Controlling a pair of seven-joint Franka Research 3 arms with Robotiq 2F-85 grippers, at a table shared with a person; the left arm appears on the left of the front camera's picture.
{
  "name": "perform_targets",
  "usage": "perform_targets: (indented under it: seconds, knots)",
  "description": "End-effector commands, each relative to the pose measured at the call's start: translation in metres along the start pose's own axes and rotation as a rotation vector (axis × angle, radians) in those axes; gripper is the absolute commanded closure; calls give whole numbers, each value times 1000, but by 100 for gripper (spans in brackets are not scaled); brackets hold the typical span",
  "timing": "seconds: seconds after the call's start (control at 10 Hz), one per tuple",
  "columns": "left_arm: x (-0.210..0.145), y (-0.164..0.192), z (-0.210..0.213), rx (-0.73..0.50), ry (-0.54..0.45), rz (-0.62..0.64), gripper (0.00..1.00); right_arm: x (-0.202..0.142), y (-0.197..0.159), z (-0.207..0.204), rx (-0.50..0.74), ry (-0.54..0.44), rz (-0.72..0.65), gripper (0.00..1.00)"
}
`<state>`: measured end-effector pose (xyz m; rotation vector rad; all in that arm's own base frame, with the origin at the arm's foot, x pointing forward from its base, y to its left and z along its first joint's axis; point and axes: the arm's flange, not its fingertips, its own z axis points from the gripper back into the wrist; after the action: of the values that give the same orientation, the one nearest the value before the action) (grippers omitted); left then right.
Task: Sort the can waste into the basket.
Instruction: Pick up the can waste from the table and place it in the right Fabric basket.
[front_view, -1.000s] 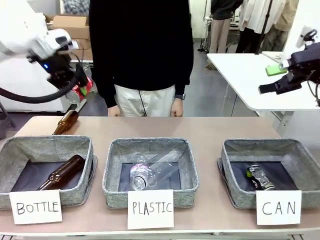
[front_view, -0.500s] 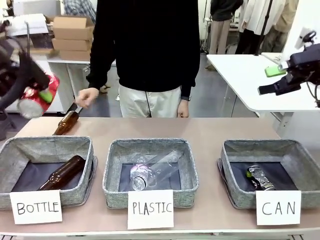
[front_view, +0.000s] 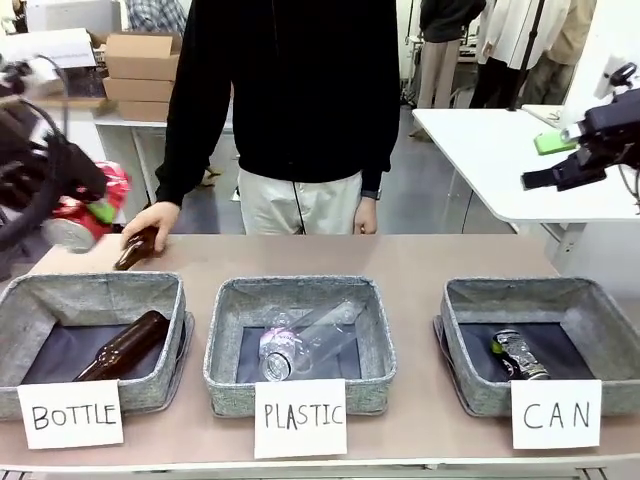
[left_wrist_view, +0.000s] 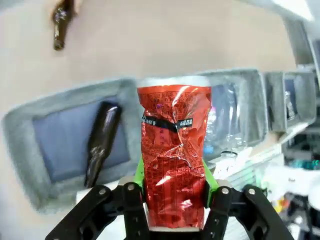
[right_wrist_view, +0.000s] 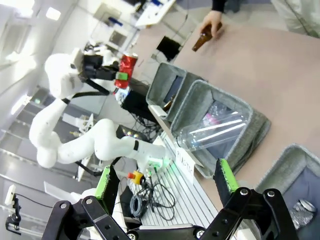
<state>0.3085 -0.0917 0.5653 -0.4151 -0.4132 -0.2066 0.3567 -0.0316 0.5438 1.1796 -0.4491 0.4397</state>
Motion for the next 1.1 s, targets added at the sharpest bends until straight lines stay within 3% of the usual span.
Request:
perform_targets:
  seconds: [0.0, 0.1, 0.2, 0.3, 0.4, 0.6, 0.7, 0.8, 0.9, 1.0]
  knots:
    - [94, -30, -76, -210, 77, -322, 56, -45, -6, 54, -62, -91, -56, 0]
    - [128, -71, -110, -184, 42, -502, 56, -78, -10, 90, -93, -166, -99, 0]
    - [159, -126, -147, -232, 8, -733, 56, -121, -15, 127, -127, -226, -155, 0]
    - [179, -167, -172, -277, -21, -875, 56, -157, -20, 148, -110, -269, -199, 0]
    - [190, -207, -193, -321, -67, -978, 56, -187, -25, 157, -117, -237, -230, 0]
    - [178, -274, -223, -524, -117, -1056, 56, -215, -35, 146, -133, -85, -224, 0]
    - [156, -304, -245, -641, -97, -1013, 56, -212, -41, 139, -160, 7, -211, 0]
    - [135, -325, -260, -699, -49, -959, 56, -201, -46, 134, -166, -3, -224, 0]
    - [117, -341, -280, -678, -4, -956, 56, -221, -33, 149, -142, -110, -272, 0]
    - [103, -349, -293, -675, 65, -962, 56, -221, -33, 149, -142, -110, -272, 0]
